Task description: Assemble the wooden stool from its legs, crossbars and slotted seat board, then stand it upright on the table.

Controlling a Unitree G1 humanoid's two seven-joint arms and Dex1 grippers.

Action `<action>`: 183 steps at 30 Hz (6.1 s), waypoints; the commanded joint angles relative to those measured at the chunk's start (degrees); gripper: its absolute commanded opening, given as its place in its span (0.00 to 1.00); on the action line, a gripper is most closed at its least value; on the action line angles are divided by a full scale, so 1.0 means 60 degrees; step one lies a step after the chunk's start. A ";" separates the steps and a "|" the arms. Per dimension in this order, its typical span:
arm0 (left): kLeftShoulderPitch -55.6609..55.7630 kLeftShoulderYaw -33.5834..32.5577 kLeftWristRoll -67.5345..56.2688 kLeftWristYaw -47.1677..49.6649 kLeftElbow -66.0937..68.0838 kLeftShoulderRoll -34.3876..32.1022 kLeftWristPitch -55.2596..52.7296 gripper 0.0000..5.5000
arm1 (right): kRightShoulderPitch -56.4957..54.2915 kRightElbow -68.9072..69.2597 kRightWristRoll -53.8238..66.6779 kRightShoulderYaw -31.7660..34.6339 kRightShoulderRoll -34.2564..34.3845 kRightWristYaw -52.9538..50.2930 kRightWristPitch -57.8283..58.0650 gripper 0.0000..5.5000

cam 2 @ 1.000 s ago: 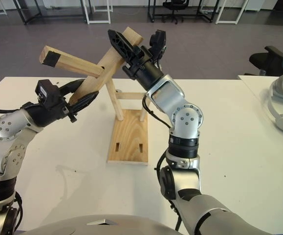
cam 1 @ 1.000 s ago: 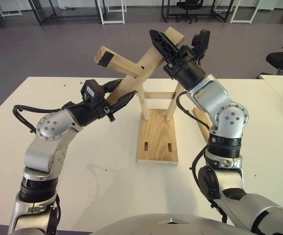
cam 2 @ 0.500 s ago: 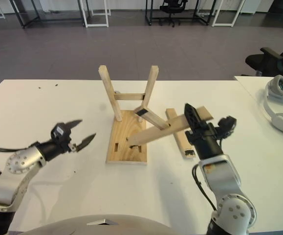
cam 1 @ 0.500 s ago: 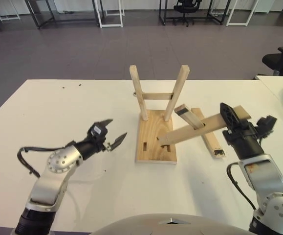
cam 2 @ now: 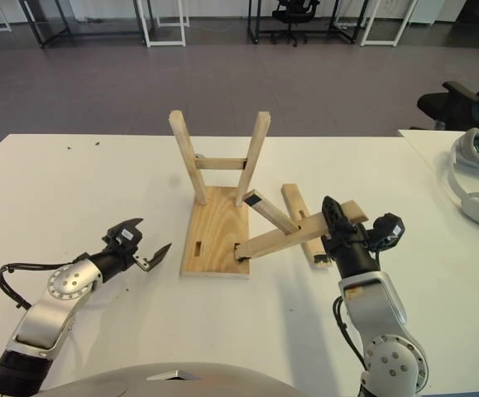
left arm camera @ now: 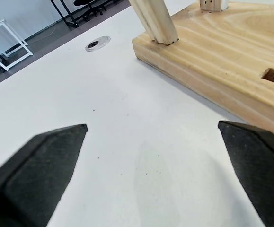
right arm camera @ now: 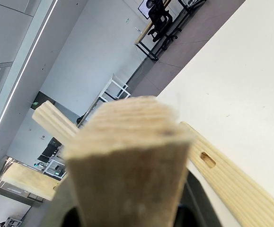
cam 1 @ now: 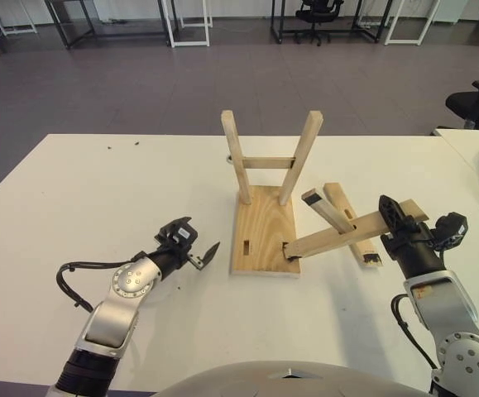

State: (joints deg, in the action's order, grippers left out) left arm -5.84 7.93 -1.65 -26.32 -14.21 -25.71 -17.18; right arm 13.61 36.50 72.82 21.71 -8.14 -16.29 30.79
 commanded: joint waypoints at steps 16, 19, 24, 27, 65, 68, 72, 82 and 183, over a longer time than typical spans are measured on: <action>0.0288 0.0166 0.0035 0.0368 -0.0279 0.0897 -0.0195 0.92 | -0.1653 -0.0622 -0.4576 -0.1611 -0.1934 0.1463 -0.0310 0.19; 0.0212 0.0249 0.0049 0.0399 -0.0330 0.0986 -0.0215 0.92 | -0.1770 -0.0884 -0.5288 -0.2064 -0.2371 0.1474 0.0312 0.19; 0.0325 0.0262 0.0085 0.0390 -0.0374 0.1002 -0.0305 0.92 | -0.1978 -0.1359 -0.6693 -0.3447 -0.2967 0.1361 0.1458 0.19; 0.0402 0.0313 0.0113 0.0373 -0.0412 0.1004 -0.0369 0.92 | -0.2047 -0.1580 -0.6912 -0.3841 -0.2689 0.1327 0.1768 0.20; 0.2190 -0.1623 -0.1192 0.1337 0.0551 0.1852 -0.0310 0.92 | -0.1629 -0.5051 -0.7866 -0.2733 -0.3042 0.4709 0.0946 0.65; 0.2223 -0.1559 -0.1139 0.1399 0.0543 0.1820 -0.0355 0.92 | -0.1690 -0.5153 -0.8436 -0.3014 -0.3158 0.4717 0.1226 0.61; 0.2596 -0.1713 -0.1369 0.1522 0.0093 0.1887 -0.0691 0.92 | -0.1903 -0.5201 -0.8799 -0.2975 -0.3104 0.4786 0.1375 0.49; 0.5418 -0.2771 -0.4082 0.1835 -0.0539 0.2868 -0.2717 0.92 | -0.3254 -0.5622 -0.9749 -0.1912 -0.3687 0.5033 -0.1175 0.38; 0.1452 0.0872 -0.3052 0.5657 -0.2213 0.2186 -0.4142 0.19 | -0.3651 -0.6240 -0.9898 -0.3521 -0.1469 0.7830 -0.4262 0.57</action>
State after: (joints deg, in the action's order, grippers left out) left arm 6.00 11.10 -24.26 6.74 -34.32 -10.64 -34.69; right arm -6.71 -0.57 13.63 0.52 -17.25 30.87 5.61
